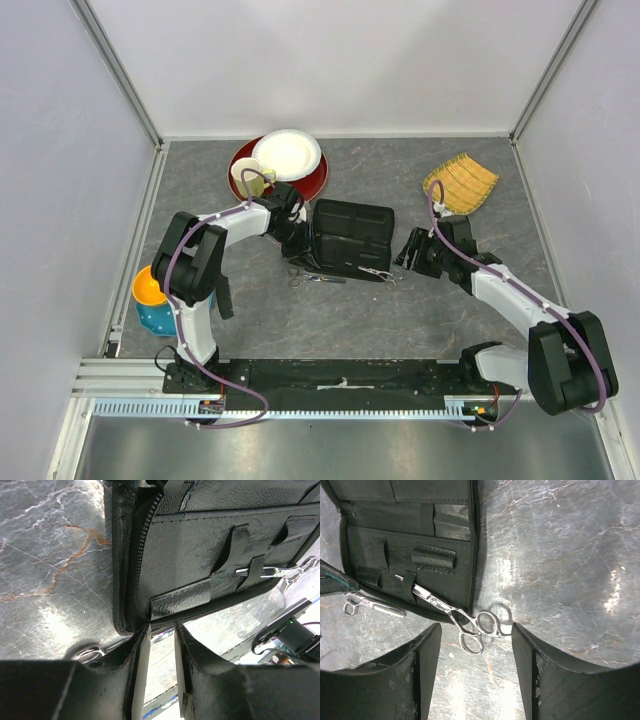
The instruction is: Sort the hair-cutting tools
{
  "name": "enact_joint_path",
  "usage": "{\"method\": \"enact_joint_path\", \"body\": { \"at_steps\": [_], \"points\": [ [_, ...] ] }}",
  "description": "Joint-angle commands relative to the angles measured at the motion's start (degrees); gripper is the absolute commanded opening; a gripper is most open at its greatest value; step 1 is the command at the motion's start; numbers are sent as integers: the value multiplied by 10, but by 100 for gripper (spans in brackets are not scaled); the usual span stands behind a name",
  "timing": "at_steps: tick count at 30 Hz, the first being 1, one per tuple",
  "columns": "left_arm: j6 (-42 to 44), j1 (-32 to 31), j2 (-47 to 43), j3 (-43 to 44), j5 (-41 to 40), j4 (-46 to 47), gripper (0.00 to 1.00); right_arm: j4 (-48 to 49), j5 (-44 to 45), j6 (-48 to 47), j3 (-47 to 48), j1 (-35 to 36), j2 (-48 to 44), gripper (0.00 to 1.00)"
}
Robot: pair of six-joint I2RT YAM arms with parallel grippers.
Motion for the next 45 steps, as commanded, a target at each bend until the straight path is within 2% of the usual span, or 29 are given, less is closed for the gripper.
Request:
{"method": "enact_joint_path", "body": {
  "at_steps": [1,7,14,21,24,35,45],
  "points": [
    [37,-10,42,-25,-99,-6,35,-73,63,-16,32,3,-20,63],
    [36,-11,46,-29,-104,-12,31,-124,91,31,50,25,-16,62],
    [33,-11,49,-31,-103,-13,30,-144,118,140,85,74,22,63],
    [32,-11,53,-30,-104,-15,30,-157,181,229,93,97,64,45],
    [32,-11,53,-28,-104,-15,30,-161,204,259,88,104,61,41],
    [31,-11,55,-25,-105,-14,30,-125,233,319,71,110,94,38],
    [31,-11,59,-26,-105,-14,30,-138,235,325,107,118,148,36]
  ]
}}
